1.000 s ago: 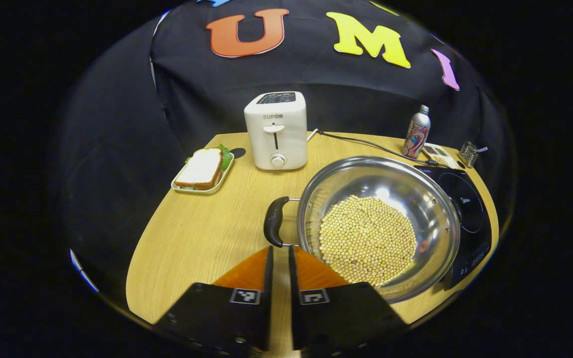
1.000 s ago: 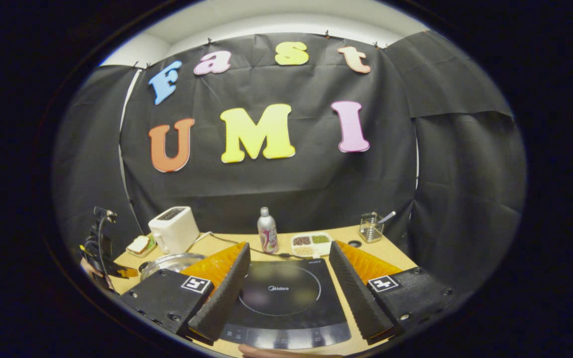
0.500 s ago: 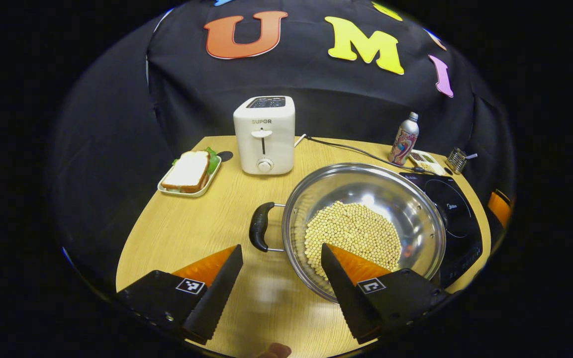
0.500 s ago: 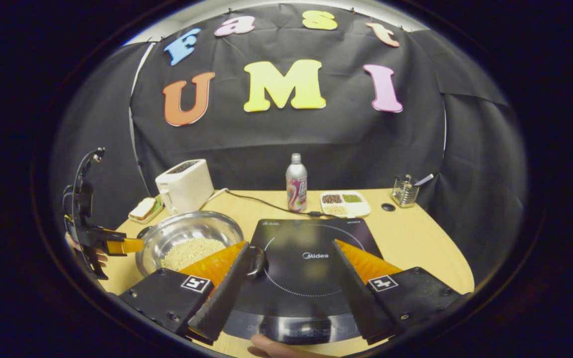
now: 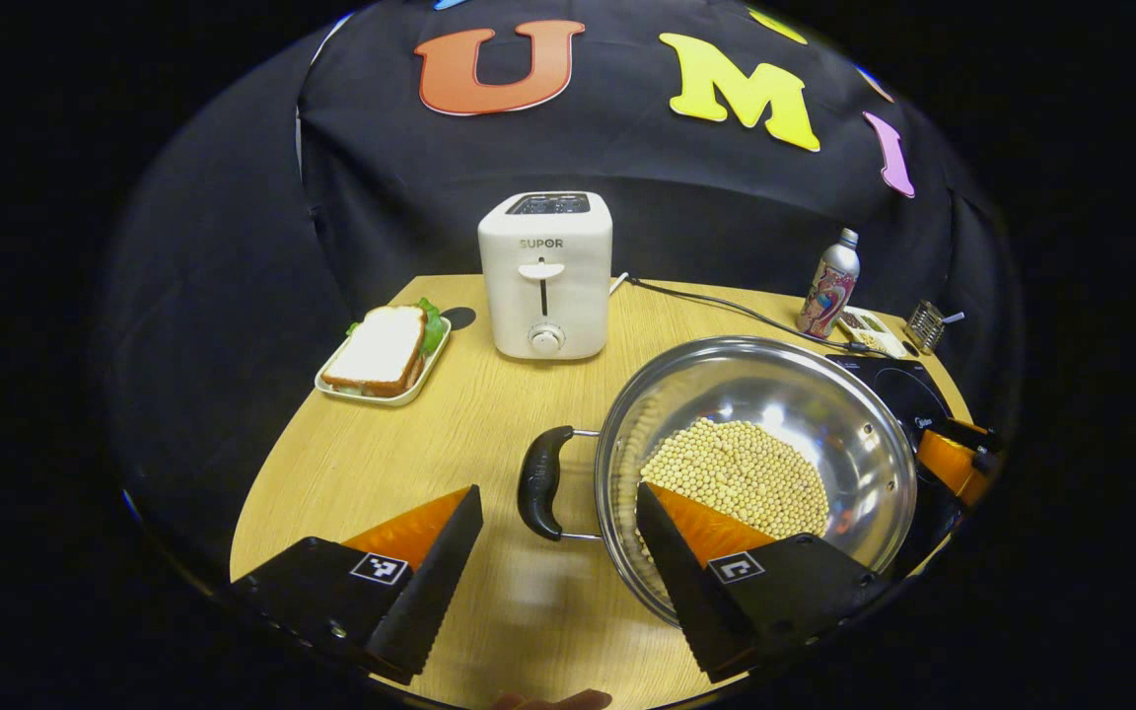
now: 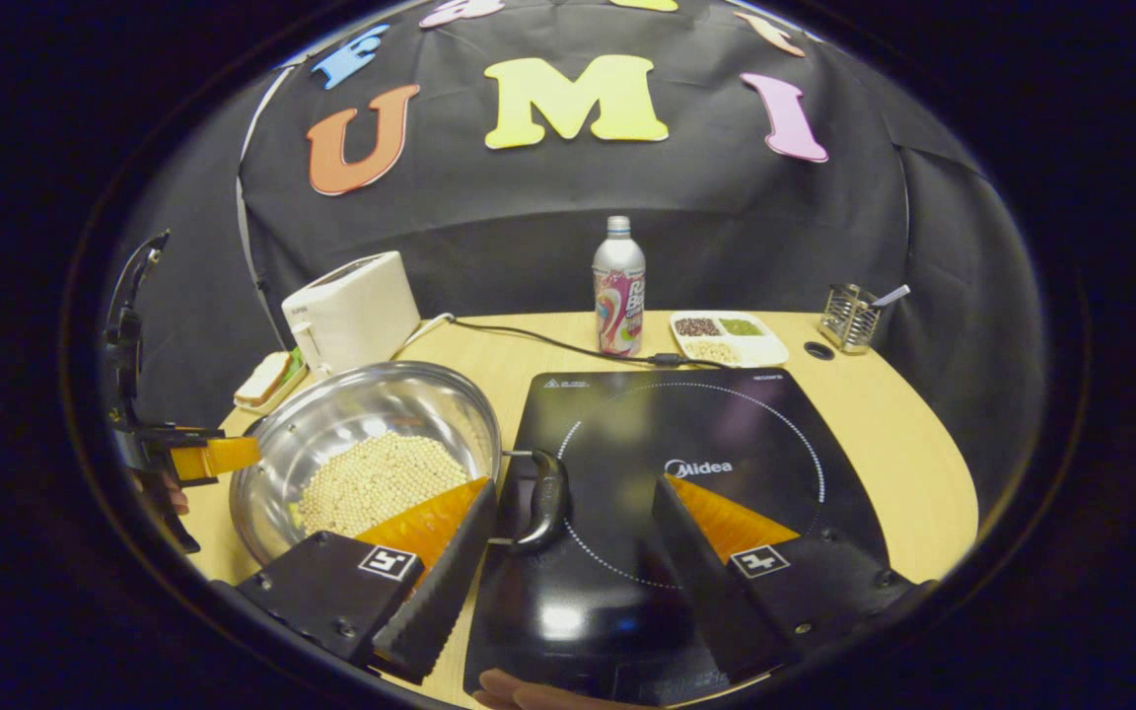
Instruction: First push the handle of the pot to place it horizontally, then grasp the pot with both hands and set it on the induction cooktop.
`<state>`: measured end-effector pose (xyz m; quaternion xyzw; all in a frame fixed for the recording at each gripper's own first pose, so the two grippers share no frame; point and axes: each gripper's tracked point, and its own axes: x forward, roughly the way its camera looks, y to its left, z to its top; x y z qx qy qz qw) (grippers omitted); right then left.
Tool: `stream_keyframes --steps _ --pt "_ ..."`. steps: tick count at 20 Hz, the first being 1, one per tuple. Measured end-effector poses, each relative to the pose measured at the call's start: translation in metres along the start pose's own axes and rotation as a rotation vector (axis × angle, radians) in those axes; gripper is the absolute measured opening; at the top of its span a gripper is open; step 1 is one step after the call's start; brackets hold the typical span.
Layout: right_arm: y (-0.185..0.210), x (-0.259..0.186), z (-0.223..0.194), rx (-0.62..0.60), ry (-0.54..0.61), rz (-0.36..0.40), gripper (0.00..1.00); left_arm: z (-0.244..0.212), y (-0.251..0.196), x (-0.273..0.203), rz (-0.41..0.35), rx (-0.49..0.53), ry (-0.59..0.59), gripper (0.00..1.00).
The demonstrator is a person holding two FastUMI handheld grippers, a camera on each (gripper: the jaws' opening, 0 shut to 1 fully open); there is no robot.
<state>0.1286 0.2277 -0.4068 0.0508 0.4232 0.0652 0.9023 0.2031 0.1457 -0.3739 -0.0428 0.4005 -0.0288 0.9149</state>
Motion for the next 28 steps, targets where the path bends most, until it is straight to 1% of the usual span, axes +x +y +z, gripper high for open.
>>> stream_keyframes --steps 1,2,3,4,5,6,7,8,9,10,11,12,13,14,15,16,17,18,19,20,22,23,24,25,26,27,28 --pt "0.000 0.005 0.008 -0.007 -0.029 -0.009 1.00 -0.002 -0.001 0.005 -0.006 -0.003 0.011 0.94" --pt "0.002 0.009 0.010 -0.025 -0.043 -0.016 0.96 -0.004 -0.001 0.010 -0.007 -0.004 0.019 0.94" --pt "0.004 0.012 0.008 -0.030 -0.040 -0.019 0.96 -0.006 -0.002 0.016 -0.011 -0.004 0.027 0.94" --pt "0.008 0.014 0.008 -0.017 -0.039 -0.008 1.00 -0.008 -0.005 0.019 -0.023 -0.002 0.037 0.94" --pt "0.015 0.017 0.003 -0.005 -0.011 0.018 0.96 -0.007 -0.006 0.021 -0.028 0.000 0.032 0.94" --pt "0.022 0.020 -0.010 0.007 0.028 0.042 0.95 -0.005 -0.007 0.022 -0.028 0.007 0.025 0.92" --pt "0.026 0.022 -0.021 0.016 0.064 0.055 0.99 -0.003 -0.008 0.025 -0.025 0.017 0.019 0.90" --pt "0.028 0.025 -0.022 0.010 0.055 0.047 0.99 -0.002 -0.008 0.026 -0.015 0.028 0.020 0.85" --pt "0.025 0.024 -0.011 -0.005 0.025 0.036 0.97 -0.002 -0.004 0.027 0.001 0.040 0.019 0.70" --pt "0.028 0.030 -0.007 -0.010 0.015 0.041 0.94 0.000 -0.005 0.032 0.002 0.040 0.012 0.56" --pt "0.032 0.030 -0.022 -0.019 0.082 0.053 0.92 -0.001 -0.005 0.030 0.002 0.043 0.016 0.66" --pt "0.029 0.031 -0.016 -0.031 0.047 0.027 0.87 0.000 -0.005 0.029 0.000 0.043 0.015 0.66" --pt "0.026 0.033 -0.022 -0.021 0.075 0.023 0.83 -0.001 -0.005 0.028 0.001 0.046 0.016 0.65" --pt "0.025 0.036 -0.016 -0.004 0.067 0.015 0.70 0.000 -0.005 0.026 -0.001 0.050 0.014 0.54" --pt "0.026 0.034 -0.016 -0.004 0.065 0.016 0.70 -0.001 -0.005 0.027 0.001 0.051 0.017 0.63" --pt "0.026 0.036 -0.016 0.000 0.069 0.014 0.67 -0.001 -0.006 0.028 0.003 0.059 0.017 0.62" --pt "0.027 0.036 -0.016 -0.002 0.067 0.013 0.67 -0.001 -0.005 0.027 0.007 0.070 0.017 0.63" --pt "0.027 0.036 -0.015 -0.007 0.066 0.011 0.66 -0.001 -0.005 0.027 0.012 0.077 0.019 0.72" --pt "0.027 0.035 -0.014 -0.016 0.065 0.011 0.65 -0.002 -0.005 0.026 0.017 0.077 0.022 0.72" --pt "0.027 0.036 -0.013 -0.021 0.064 0.019 0.63 -0.002 -0.004 0.024 0.024 0.069 0.030 0.62" --pt "0.027 0.037 -0.011 0.004 0.061 0.046 0.58 -0.006 -0.004 0.020 0.034 0.066 0.049 0.60" --pt "0.028 0.036 -0.012 0.003 0.068 0.055 0.57 -0.006 -0.004 0.017 0.039 0.069 0.046 0.60" --pt "0.029 0.033 -0.012 0.009 0.076 0.062 0.53 -0.005 -0.003 0.013 0.043 0.070 0.045 0.51" --pt "0.029 0.029 -0.012 0.011 0.082 0.072 0.55 -0.005 -0.002 0.009 0.050 0.067 0.042 0.51" --pt "0.031 0.026 -0.010 0.008 0.080 0.080 0.53 -0.003 -0.001 0.004 0.054 0.068 0.037 0.60" --pt "0.031 0.023 -0.006 0.009 0.070 0.086 0.54 0.000 0.000 -0.001 0.056 0.073 0.030 0.60" --pt "0.031 0.019 0.000 0.000 0.060 0.092 0.52 0.003 0.000 -0.006 0.057 0.074 0.024 0.60"
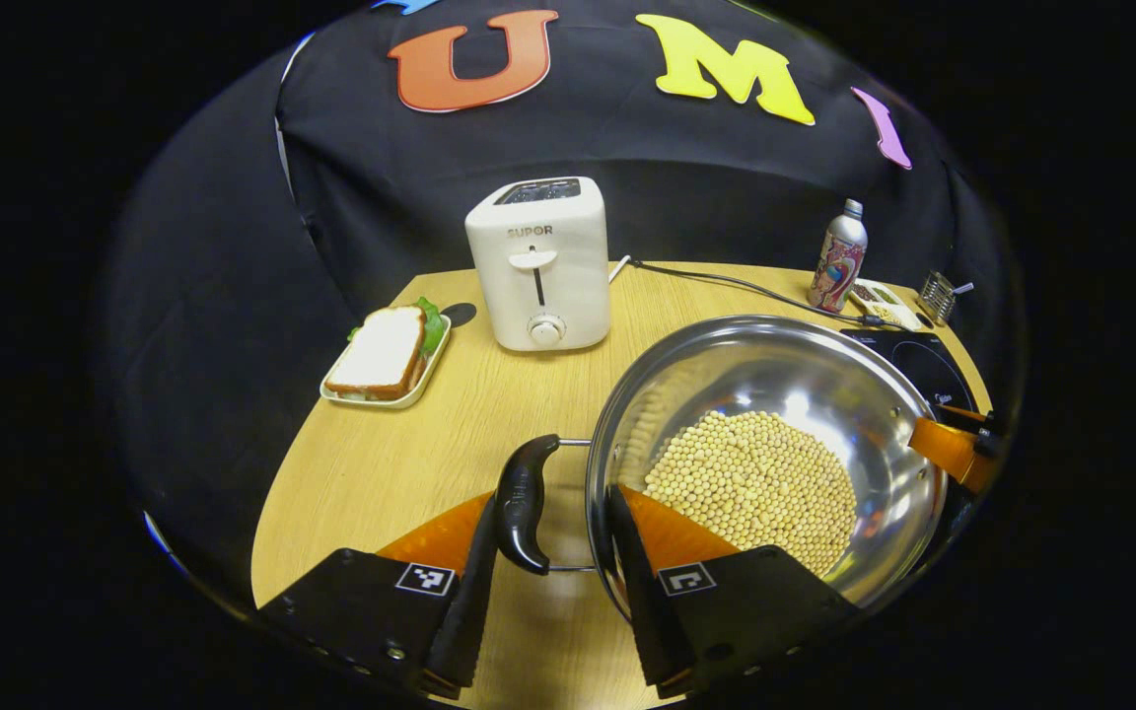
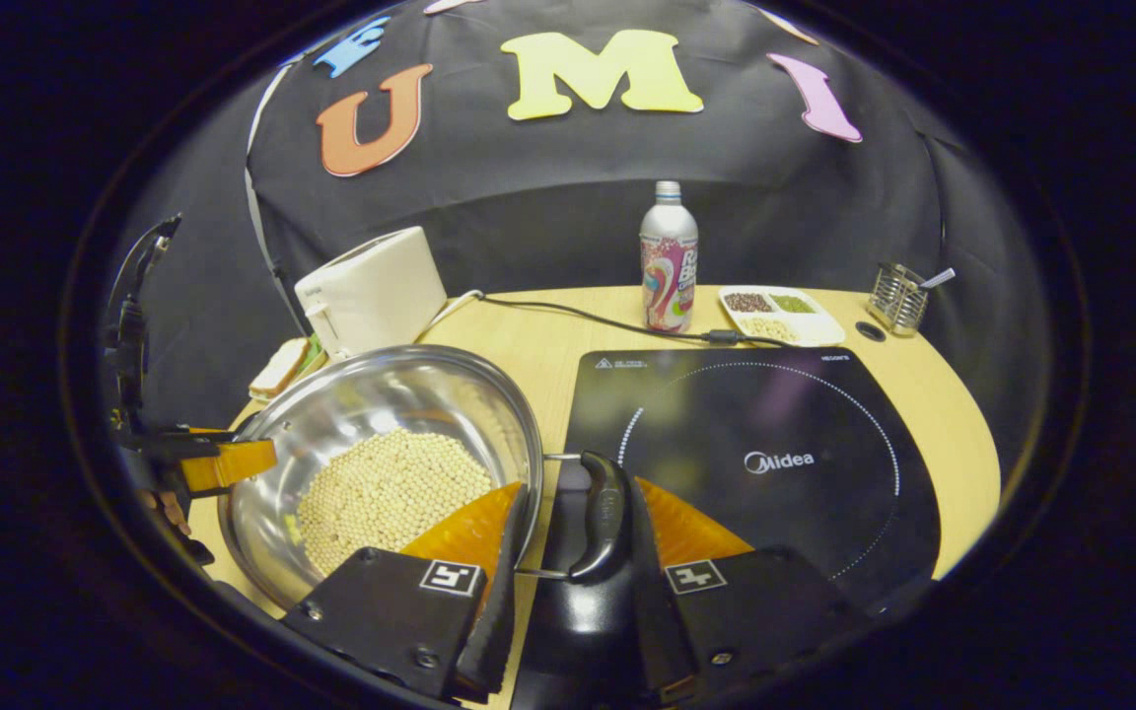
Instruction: First push the handle of the pot to place it horizontally, then grasp the pot with both hands and set it on the induction cooktop.
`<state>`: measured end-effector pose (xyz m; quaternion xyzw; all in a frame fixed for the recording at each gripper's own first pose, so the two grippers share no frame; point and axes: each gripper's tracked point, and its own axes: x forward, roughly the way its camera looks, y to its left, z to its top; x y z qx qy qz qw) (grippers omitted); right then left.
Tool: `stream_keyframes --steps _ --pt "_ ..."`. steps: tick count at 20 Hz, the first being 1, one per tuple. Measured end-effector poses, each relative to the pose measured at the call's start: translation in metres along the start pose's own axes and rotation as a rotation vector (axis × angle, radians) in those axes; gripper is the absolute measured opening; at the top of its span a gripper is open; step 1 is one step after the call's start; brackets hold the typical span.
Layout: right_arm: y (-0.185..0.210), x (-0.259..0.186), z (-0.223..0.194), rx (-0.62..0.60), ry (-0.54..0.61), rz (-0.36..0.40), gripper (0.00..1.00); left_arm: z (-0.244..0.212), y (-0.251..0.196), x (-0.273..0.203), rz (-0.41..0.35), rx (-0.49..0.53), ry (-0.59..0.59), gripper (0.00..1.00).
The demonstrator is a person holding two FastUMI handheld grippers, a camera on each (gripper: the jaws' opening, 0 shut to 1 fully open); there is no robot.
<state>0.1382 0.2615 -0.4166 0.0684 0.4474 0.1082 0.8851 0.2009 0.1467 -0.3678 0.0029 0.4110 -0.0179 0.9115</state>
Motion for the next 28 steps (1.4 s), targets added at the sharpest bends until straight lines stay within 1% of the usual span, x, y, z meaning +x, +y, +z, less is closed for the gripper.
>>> stream_keyframes --steps 3,4,6,7,8,9,10,11,13,14,15,19,26,27,28 --pt "0.001 -0.022 0.018 -0.003 -0.020 0.018 0.54 0.011 -0.001 -0.021 0.005 -0.025 -0.007 0.60" --pt "0.001 -0.031 0.028 -0.011 -0.031 0.021 0.51 0.016 -0.002 -0.029 0.008 -0.028 -0.010 0.60" --pt "-0.003 -0.047 0.045 -0.038 -0.055 0.022 0.51 0.031 -0.006 -0.045 0.017 -0.023 -0.033 0.60" --pt "-0.004 -0.057 0.052 -0.046 -0.060 0.024 0.54 0.036 -0.008 -0.056 0.022 -0.024 -0.043 0.60" --pt "-0.007 -0.066 0.059 -0.047 -0.064 0.029 0.54 0.042 -0.010 -0.066 0.025 -0.023 -0.048 0.60" --pt "-0.010 -0.074 0.066 -0.052 -0.068 0.035 0.52 0.046 -0.015 -0.076 0.027 -0.022 -0.059 0.60" --pt "-0.014 -0.082 0.074 -0.060 -0.075 0.038 0.54 0.052 -0.020 -0.085 0.027 -0.015 -0.074 0.60" --pt "-0.019 -0.091 0.081 -0.062 -0.085 0.040 0.52 0.058 -0.025 -0.093 0.027 -0.008 -0.090 0.60" --pt "-0.031 -0.106 0.093 -0.080 -0.115 0.034 0.51 0.065 -0.033 -0.103 0.019 -0.013 -0.108 0.60" --pt "-0.038 -0.111 0.099 -0.092 -0.129 0.025 0.54 0.067 -0.039 -0.104 0.013 -0.016 -0.108 0.60" --pt "-0.046 -0.115 0.103 -0.103 -0.139 0.015 0.51 0.071 -0.051 -0.106 0.008 -0.016 -0.107 0.60" --pt "-0.084 -0.119 0.107 -0.099 -0.132 -0.006 0.51 0.082 -0.093 -0.108 -0.014 -0.005 -0.095 0.60" --pt "-0.168 -0.123 0.119 -0.073 -0.136 -0.058 0.51 0.102 -0.178 -0.096 -0.070 0.027 -0.096 0.60" --pt "-0.178 -0.122 0.119 -0.068 -0.134 -0.067 0.54 0.103 -0.187 -0.091 -0.077 0.031 -0.094 0.60" --pt "-0.189 -0.121 0.119 -0.069 -0.133 -0.075 0.52 0.105 -0.197 -0.088 -0.082 0.031 -0.091 0.60"
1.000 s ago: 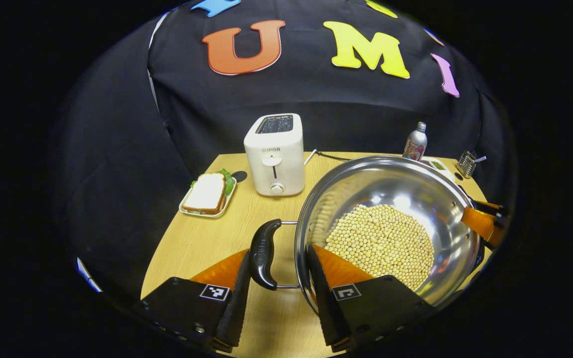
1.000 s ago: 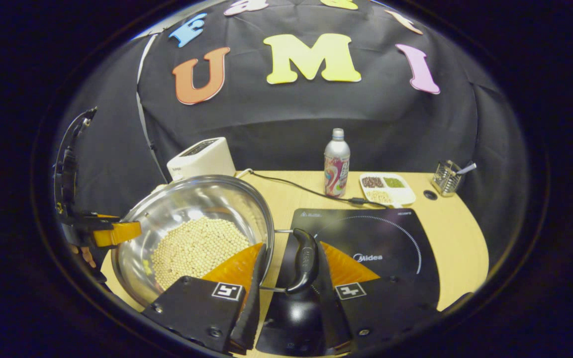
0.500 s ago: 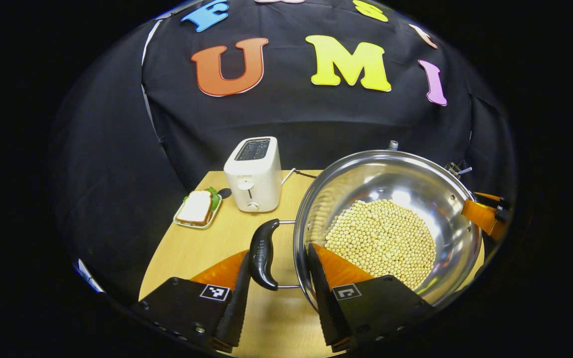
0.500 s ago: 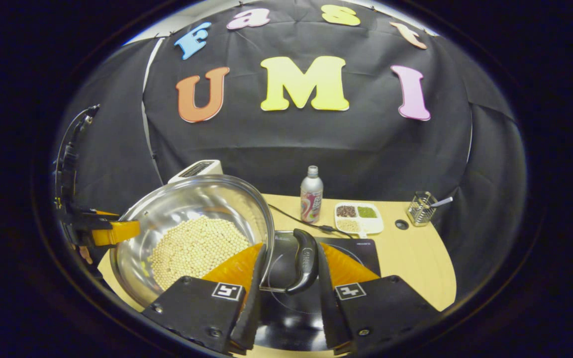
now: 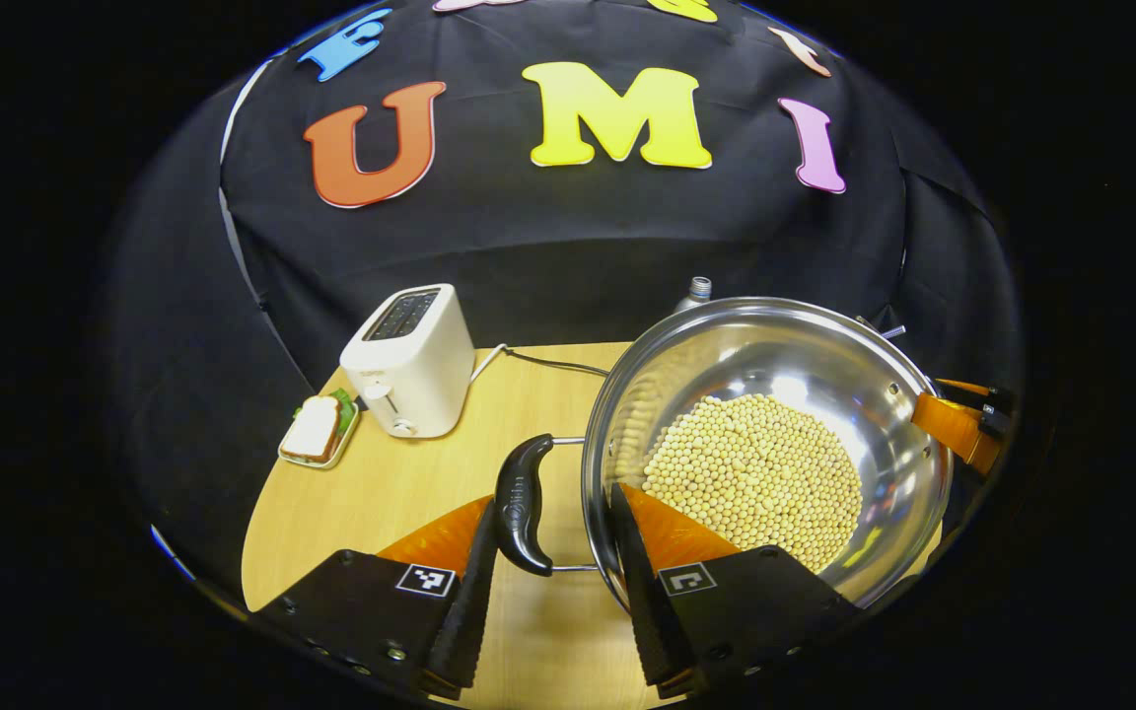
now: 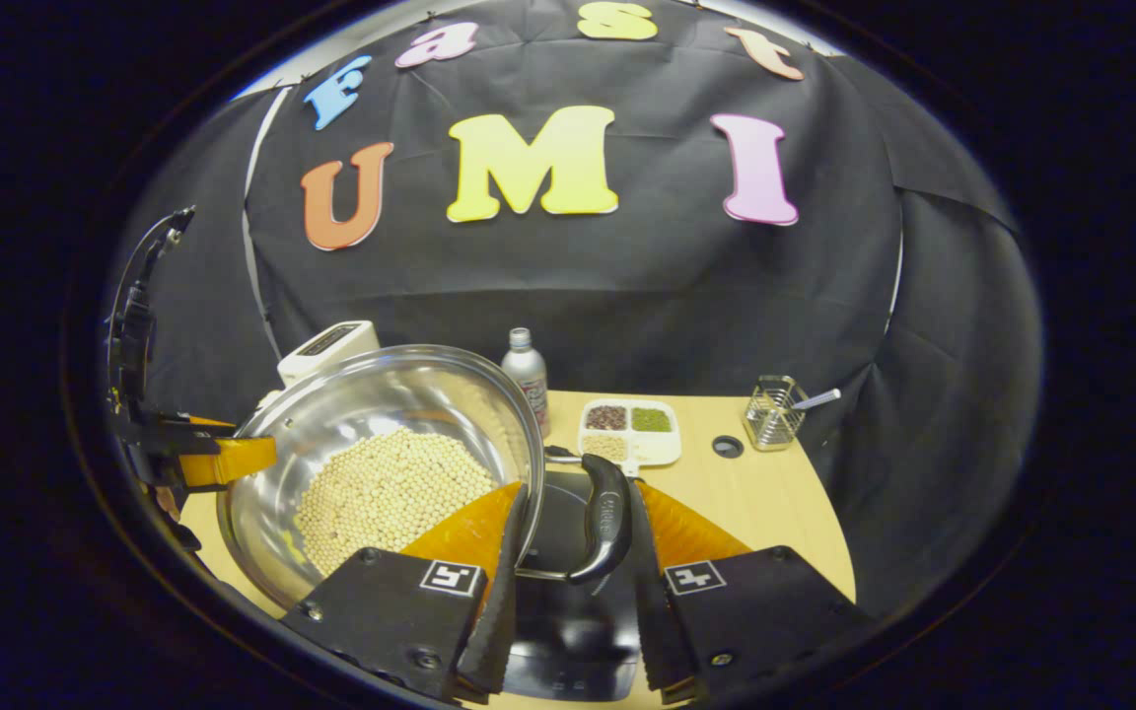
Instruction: First push the handle of the pot to place it horizontally, then grasp the pot with both hands and set it on the induction cooktop.
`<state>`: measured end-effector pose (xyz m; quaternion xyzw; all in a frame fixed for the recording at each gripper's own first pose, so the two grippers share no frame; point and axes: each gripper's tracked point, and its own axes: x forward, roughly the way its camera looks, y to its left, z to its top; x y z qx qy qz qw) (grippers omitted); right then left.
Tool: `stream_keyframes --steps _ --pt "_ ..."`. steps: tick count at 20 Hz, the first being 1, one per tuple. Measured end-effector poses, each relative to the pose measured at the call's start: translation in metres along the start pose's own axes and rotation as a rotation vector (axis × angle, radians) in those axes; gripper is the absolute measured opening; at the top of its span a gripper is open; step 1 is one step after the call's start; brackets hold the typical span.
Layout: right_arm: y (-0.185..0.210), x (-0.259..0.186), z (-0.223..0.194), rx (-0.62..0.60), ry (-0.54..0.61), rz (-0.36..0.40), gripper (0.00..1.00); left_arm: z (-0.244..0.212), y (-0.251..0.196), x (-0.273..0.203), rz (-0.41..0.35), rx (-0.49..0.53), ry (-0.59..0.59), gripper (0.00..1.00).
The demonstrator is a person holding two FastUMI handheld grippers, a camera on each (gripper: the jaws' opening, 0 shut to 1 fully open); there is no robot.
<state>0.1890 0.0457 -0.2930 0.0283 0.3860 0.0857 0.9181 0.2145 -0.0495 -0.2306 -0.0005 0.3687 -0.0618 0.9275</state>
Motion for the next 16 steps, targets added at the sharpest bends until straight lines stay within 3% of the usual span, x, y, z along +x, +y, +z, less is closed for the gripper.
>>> stream_keyframes --steps 7,16 --pt "-0.049 0.015 -0.011 0.030 0.004 -0.024 0.51 0.004 -0.047 0.021 -0.016 0.030 -0.001 0.60" --pt "-0.064 0.049 -0.045 0.070 0.040 -0.030 0.51 -0.020 -0.063 0.061 -0.017 0.008 0.027 0.60"
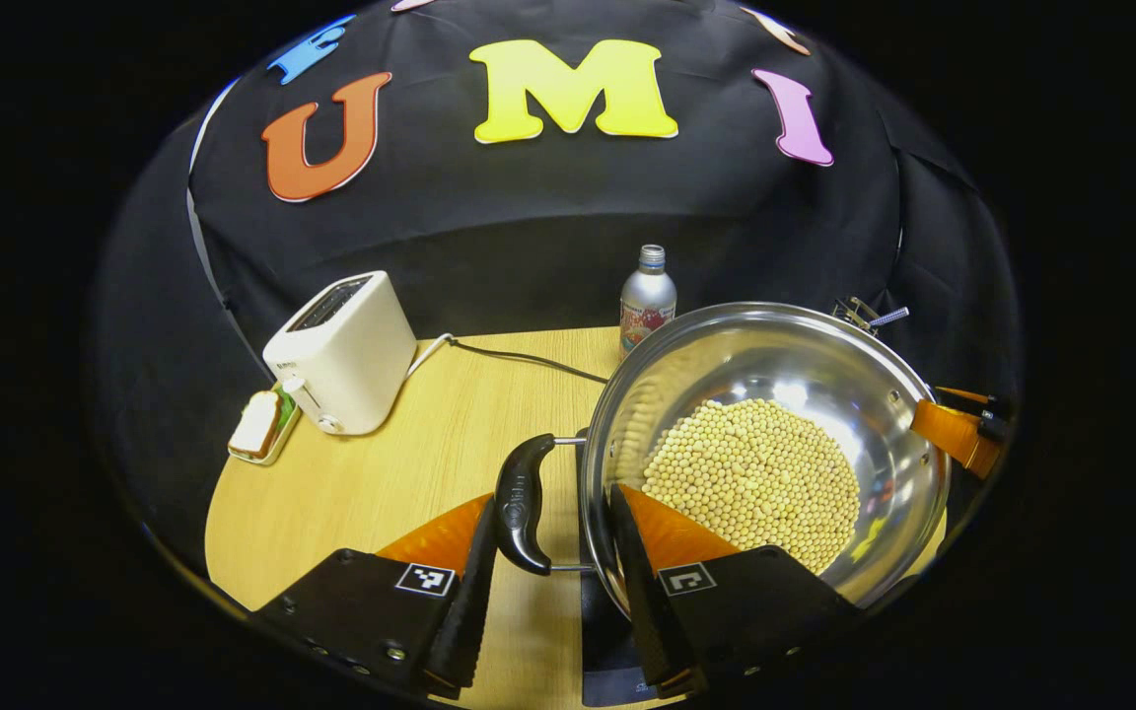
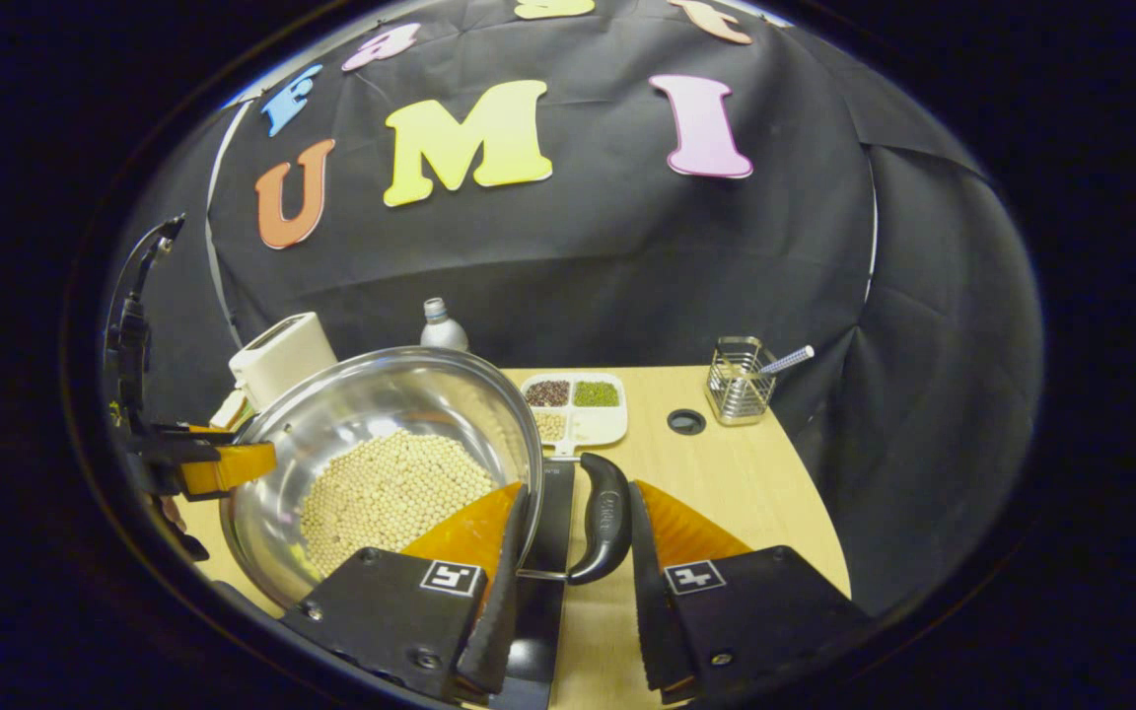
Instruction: First push the handle of the pot to place it horizontally, then grasp the pot with both hands and set it on the induction cooktop.
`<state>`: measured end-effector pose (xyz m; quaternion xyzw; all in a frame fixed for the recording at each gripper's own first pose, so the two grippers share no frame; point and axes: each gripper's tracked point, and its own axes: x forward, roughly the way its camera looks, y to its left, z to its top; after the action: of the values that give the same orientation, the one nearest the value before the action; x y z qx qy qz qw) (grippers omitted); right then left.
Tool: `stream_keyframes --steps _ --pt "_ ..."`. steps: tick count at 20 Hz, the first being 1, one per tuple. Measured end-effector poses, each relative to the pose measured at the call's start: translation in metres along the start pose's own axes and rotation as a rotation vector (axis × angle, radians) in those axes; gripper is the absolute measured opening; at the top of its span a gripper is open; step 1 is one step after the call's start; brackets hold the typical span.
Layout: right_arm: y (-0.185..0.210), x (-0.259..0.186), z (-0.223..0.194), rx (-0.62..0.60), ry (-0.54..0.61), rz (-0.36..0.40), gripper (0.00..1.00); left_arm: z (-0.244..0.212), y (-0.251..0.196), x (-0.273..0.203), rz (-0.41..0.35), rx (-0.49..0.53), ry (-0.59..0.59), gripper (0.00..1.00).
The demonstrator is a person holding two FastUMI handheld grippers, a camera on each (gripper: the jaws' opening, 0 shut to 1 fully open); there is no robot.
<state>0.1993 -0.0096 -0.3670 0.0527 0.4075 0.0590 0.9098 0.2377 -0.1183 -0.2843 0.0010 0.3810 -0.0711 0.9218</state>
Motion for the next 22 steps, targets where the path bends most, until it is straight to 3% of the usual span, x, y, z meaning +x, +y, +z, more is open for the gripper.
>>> stream_keyframes --steps 7,14,18,19,20,22 --pt "0.001 0.030 -0.036 0.037 0.050 0.016 0.52 -0.021 0.001 0.023 0.009 -0.009 0.019 0.60" --pt "-0.001 0.030 -0.036 0.064 0.021 0.011 0.56 -0.020 0.000 0.024 -0.013 -0.012 -0.031 0.60" --pt "-0.004 0.029 -0.035 0.087 0.002 -0.010 0.62 -0.020 0.000 0.023 -0.025 -0.025 -0.052 0.60" --pt "-0.004 0.026 -0.034 0.068 -0.011 -0.021 0.67 -0.021 0.001 0.021 -0.022 -0.027 -0.059 0.60" --pt "-0.004 0.023 -0.031 0.043 -0.029 -0.034 0.66 -0.022 0.001 0.019 -0.017 -0.030 -0.068 0.61" --pt "-0.001 0.009 -0.022 0.002 -0.079 -0.043 0.72 -0.024 0.003 0.011 -0.006 -0.027 -0.093 0.63"
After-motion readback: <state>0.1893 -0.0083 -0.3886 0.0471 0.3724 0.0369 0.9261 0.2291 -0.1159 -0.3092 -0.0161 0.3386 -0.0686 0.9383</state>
